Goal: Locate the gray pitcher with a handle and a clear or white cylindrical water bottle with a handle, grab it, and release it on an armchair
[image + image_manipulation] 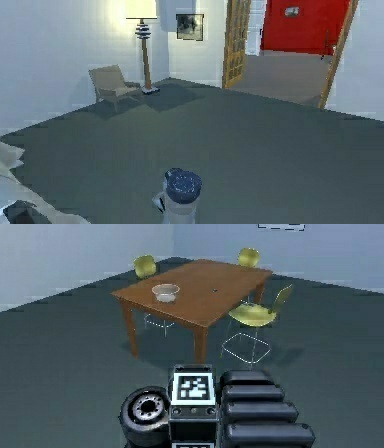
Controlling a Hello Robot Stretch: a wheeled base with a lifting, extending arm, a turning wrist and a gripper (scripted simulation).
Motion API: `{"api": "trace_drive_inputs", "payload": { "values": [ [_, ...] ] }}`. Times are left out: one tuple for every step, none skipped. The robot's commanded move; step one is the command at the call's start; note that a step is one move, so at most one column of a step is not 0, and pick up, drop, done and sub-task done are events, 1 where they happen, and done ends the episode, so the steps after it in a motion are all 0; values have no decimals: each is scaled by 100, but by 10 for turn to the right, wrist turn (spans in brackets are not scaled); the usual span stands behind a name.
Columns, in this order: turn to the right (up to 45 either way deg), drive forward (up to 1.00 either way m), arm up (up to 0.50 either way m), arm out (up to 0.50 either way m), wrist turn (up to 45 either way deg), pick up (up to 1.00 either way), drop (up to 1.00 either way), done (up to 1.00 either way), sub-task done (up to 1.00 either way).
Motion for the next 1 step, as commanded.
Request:
{"api": "trace_drive_inputs", "payload": {
  "values": [
    [0, 50, 0, 0, 0, 0, 0, 0, 0]
  ]
}}
